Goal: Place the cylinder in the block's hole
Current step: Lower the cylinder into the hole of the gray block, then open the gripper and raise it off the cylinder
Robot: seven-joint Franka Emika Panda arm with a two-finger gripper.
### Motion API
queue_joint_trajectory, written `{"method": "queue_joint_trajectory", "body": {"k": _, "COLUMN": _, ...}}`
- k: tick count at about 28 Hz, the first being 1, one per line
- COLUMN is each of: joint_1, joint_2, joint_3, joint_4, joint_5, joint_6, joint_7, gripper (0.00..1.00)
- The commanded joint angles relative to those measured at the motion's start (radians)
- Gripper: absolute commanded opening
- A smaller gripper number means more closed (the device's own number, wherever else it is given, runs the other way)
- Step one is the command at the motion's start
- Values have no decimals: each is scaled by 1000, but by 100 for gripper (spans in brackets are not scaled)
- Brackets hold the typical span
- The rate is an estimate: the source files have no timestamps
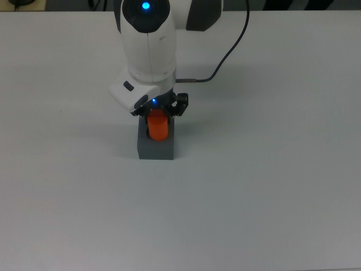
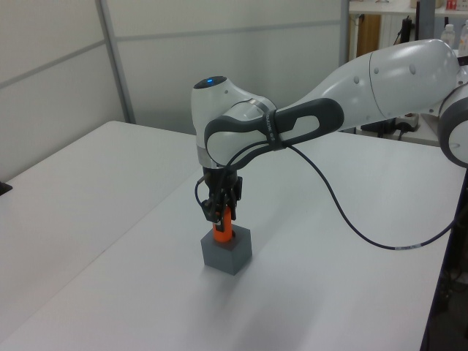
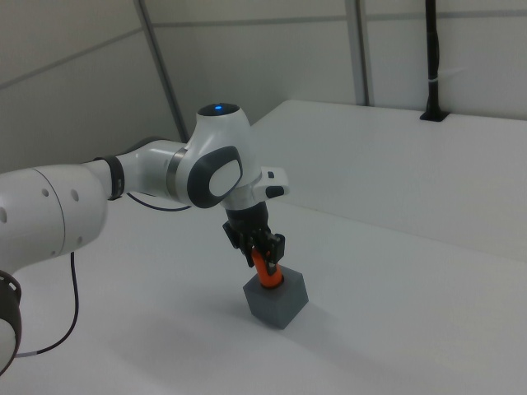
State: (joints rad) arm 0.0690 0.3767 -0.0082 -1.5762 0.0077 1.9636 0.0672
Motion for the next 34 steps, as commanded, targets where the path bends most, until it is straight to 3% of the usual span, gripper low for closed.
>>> {"method": "queue_joint_trajectory", "body": {"k": 1, "joint_1": 11, "joint_2": 10, "joint_3": -13, "joint_4": 8, "joint_5": -31, "joint_6": 0, "joint_7": 5, "gripper": 22}}
{"method": "queue_joint_trajectory", "body": {"k": 8, "joint_1": 11, "joint_2": 10, "joint_3": -21, "joint_4": 8, "joint_5": -34, "joint_6": -3, "joint_7": 6, "gripper": 29}}
{"method": "queue_joint_trajectory", "body": {"k": 10, "joint_1": 11, "joint_2": 10, "joint_3": -21, "joint_4": 7, "joint_5": -35, "joint_6": -3, "joint_7": 19, "gripper": 45}}
{"method": "queue_joint_trajectory", "body": {"k": 12, "joint_1": 11, "joint_2": 8, "joint_3": -21, "joint_4": 4, "joint_5": -35, "joint_6": -5, "joint_7": 39, "gripper": 51}}
{"method": "queue_joint_trajectory", "body": {"k": 20, "joint_1": 29, "joint_2": -8, "joint_3": -19, "joint_4": -13, "joint_5": -60, "joint_6": -61, "joint_7": 60, "gripper": 49}}
{"method": "queue_joint_trajectory", "body": {"k": 22, "joint_1": 31, "joint_2": -12, "joint_3": -19, "joint_4": -15, "joint_5": -61, "joint_6": -71, "joint_7": 60, "gripper": 42}}
{"method": "queue_joint_trajectory", "body": {"k": 27, "joint_1": 35, "joint_2": -15, "joint_3": -19, "joint_4": -15, "joint_5": -61, "joint_6": -92, "joint_7": 60, "gripper": 44}}
{"method": "queue_joint_trajectory", "body": {"k": 29, "joint_1": 35, "joint_2": -15, "joint_3": -19, "joint_4": -15, "joint_5": -61, "joint_6": -92, "joint_7": 60, "gripper": 57}}
{"method": "queue_joint_trajectory", "body": {"k": 30, "joint_1": 35, "joint_2": -15, "joint_3": -19, "joint_4": -15, "joint_5": -61, "joint_6": -92, "joint_7": 60, "gripper": 73}}
{"method": "queue_joint_trajectory", "body": {"k": 31, "joint_1": 35, "joint_2": -13, "joint_3": -19, "joint_4": -15, "joint_5": -61, "joint_6": -92, "joint_7": 62, "gripper": 96}}
{"method": "queue_joint_trajectory", "body": {"k": 34, "joint_1": 35, "joint_2": -13, "joint_3": -19, "joint_4": -11, "joint_5": -68, "joint_6": -89, "joint_7": 62, "gripper": 100}}
